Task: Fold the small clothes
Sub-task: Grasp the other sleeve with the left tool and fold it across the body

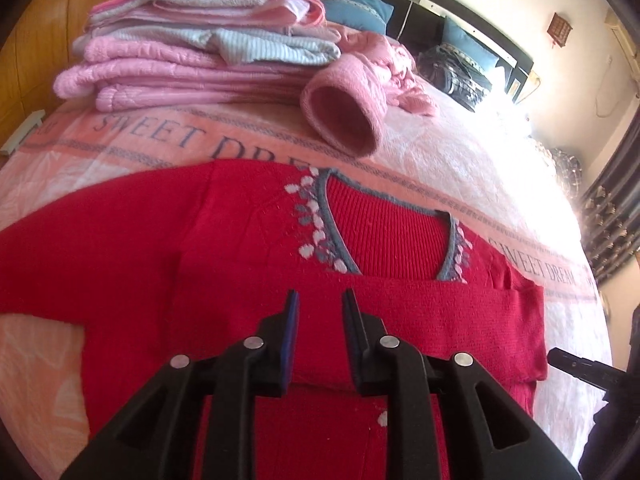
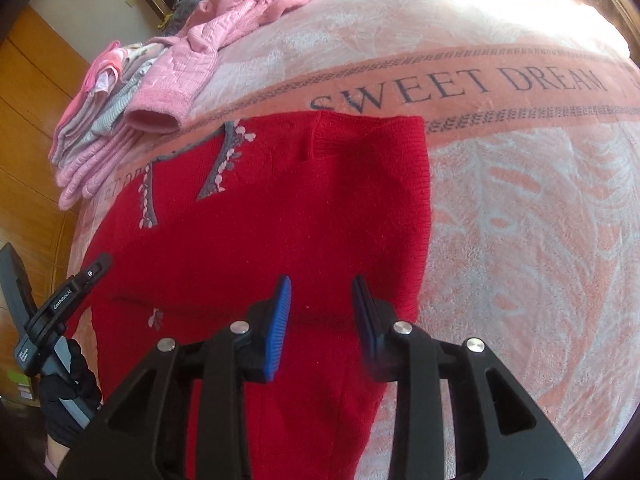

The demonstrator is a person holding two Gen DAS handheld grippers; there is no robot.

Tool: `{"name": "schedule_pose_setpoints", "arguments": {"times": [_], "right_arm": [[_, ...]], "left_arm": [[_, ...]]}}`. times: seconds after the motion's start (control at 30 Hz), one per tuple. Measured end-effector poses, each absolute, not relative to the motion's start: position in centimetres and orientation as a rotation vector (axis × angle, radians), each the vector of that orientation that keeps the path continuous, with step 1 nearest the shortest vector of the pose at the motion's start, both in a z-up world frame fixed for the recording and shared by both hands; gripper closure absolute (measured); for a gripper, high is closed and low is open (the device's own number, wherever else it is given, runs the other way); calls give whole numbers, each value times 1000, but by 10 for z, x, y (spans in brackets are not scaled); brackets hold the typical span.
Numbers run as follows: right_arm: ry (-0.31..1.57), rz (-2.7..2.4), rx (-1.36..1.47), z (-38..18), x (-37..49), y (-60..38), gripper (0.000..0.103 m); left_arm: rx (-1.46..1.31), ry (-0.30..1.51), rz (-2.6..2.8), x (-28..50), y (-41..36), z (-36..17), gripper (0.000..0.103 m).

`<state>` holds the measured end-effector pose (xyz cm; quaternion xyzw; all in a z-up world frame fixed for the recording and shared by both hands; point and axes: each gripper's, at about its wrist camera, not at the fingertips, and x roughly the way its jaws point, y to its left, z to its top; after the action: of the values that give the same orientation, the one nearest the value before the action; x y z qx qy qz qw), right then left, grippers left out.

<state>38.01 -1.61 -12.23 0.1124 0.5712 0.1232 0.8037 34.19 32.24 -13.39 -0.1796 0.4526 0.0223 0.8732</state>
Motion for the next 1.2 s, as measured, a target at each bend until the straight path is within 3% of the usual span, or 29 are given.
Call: {"name": "schedule_pose_setpoints", "arguments": {"times": [0.13,0.33,0.47,0.57,0.87,1.2], "right_arm": [[1276,242,230,-145,377,-14,72],[1251,258,259,-136,375,-15,66],[1200,295,291,-113,370,-11,61],[1200,342,254,-98,363,6,55],[1316,524,127,-104,325,83,53],[1352,533,64,-127,317,110,53]], "left_arm": [[-422,1031,35,347,327,-166,80],[-456,1015,30,339,337,-158,80],[-467,991,67,322,370,-142,71],[-480,985,121,299,414,-134,65],[-680,987,409,187,587,-155,65],[-1069,726,529,105,711,-186,65]]}}
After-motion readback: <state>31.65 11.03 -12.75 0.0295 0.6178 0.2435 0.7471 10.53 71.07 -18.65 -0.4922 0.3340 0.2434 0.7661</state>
